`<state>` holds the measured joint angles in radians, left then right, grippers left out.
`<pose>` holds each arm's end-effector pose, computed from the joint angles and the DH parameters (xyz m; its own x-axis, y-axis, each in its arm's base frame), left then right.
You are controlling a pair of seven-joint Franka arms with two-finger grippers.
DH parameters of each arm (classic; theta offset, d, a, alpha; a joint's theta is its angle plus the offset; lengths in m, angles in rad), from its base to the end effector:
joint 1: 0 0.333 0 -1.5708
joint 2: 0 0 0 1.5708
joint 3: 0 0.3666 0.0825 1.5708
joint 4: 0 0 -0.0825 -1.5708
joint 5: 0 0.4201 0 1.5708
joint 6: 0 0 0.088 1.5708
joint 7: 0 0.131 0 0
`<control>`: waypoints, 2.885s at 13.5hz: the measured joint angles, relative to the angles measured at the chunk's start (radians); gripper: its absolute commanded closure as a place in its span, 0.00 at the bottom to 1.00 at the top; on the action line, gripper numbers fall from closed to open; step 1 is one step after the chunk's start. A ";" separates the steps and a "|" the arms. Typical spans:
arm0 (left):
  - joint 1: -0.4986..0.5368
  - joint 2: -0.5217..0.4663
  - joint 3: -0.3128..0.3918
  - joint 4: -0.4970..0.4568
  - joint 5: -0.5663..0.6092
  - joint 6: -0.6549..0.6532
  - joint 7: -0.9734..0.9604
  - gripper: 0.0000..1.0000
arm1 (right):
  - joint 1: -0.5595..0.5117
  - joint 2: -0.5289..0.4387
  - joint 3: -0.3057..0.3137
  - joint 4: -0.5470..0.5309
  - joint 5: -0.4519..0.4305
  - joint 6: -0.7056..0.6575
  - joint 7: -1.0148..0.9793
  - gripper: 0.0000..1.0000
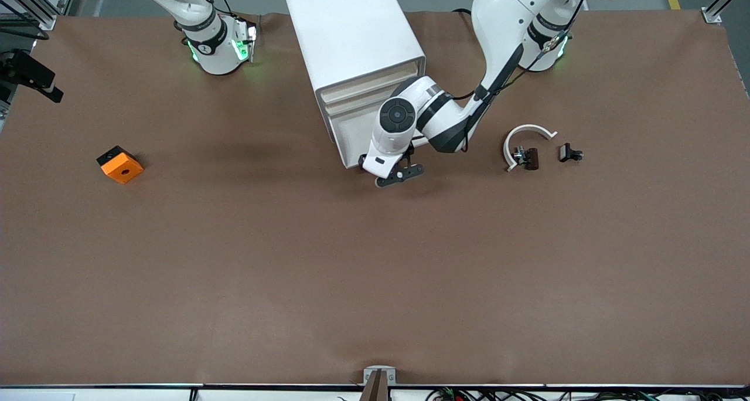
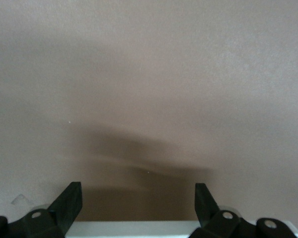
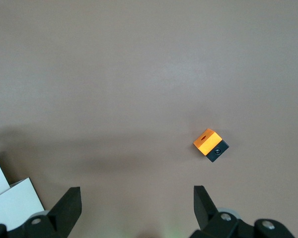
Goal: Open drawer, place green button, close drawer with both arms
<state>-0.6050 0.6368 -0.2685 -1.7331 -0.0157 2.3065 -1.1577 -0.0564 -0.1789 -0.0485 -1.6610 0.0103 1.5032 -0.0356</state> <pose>0.4740 -0.5399 0.2129 0.9285 0.3284 -0.1735 0.3374 -0.9410 0.0245 0.5149 -0.0556 0.6986 0.9975 -0.0679 0.0216 -0.0676 -0.9976 -0.0181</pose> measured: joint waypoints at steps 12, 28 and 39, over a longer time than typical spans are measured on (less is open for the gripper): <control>-0.089 0.005 -0.002 0.006 0.000 0.000 -0.201 0.00 | 0.000 0.000 -0.001 0.000 0.000 0.004 0.000 0.00; -0.131 0.007 -0.035 0.007 -0.102 -0.002 -0.406 0.00 | 0.000 0.000 -0.001 0.000 0.000 0.007 -0.001 0.00; -0.077 0.007 0.013 0.085 -0.093 0.000 -0.413 0.00 | 0.000 0.000 -0.001 0.000 0.000 0.007 -0.002 0.00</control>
<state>-0.6816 0.6438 -0.2560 -1.6479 -0.1084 2.3061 -1.5707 -0.0564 -0.1788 -0.0495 -1.6612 0.0098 1.5100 -0.0371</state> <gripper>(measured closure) 0.000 0.000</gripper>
